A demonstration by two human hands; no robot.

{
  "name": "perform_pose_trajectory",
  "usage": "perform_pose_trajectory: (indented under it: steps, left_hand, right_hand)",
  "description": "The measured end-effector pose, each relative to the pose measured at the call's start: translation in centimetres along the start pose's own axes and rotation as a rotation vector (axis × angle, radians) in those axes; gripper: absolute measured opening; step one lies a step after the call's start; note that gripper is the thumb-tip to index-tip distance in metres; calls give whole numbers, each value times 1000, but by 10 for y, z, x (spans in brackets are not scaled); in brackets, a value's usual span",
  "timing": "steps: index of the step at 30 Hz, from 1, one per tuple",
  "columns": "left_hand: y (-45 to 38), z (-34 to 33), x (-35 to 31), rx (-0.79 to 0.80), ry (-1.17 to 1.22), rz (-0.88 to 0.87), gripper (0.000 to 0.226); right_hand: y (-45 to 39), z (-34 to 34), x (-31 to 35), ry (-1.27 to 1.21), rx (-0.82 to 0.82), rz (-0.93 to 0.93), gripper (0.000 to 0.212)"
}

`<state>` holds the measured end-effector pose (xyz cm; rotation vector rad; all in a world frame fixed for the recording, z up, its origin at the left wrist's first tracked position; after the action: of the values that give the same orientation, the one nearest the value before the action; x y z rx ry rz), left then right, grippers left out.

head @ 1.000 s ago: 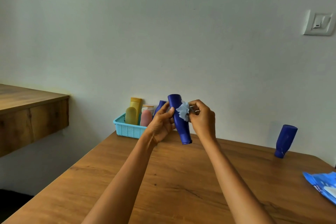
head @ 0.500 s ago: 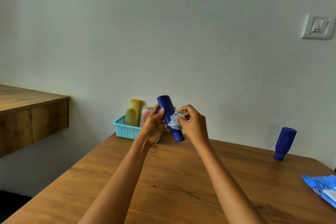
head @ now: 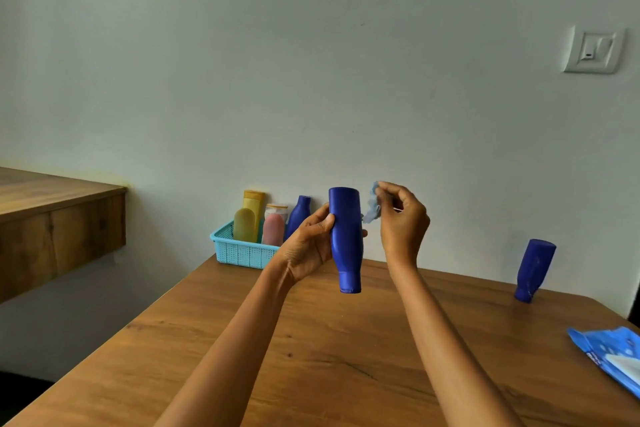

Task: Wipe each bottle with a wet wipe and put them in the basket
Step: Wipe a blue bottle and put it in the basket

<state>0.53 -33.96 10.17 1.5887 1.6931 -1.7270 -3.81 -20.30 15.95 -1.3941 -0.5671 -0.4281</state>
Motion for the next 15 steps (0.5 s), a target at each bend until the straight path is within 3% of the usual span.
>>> perform_pose_trajectory:
  steps: [2,8,11,15]
  left_hand:
    - [1,4,0,-23,-20,-6,72]
    - [0,10,-6,-114,-92,-40,68]
    - [10,22,-16,-214,-90,-93,72]
    - [21,32,-21,-246,-76,-123,97]
  right_hand:
    - [-4,1,2,-13,21,12,22]
    - [3,-34,15,129,367,179,33]
    - [9,-45,14,183,482,222,24]
    - [13,-52,2,177,672,113,5]
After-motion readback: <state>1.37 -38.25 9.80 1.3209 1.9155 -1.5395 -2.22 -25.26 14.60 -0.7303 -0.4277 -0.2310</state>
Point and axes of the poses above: each hand's wrist, its own y-axis away from the middle knuckle, its own z-axis out of the back of the hand, x = y × z, the point moved 7 cm from there along -y, towards the middle knuckle, and after that the axes turned 14 degrees about x, right-handed, at the moved point
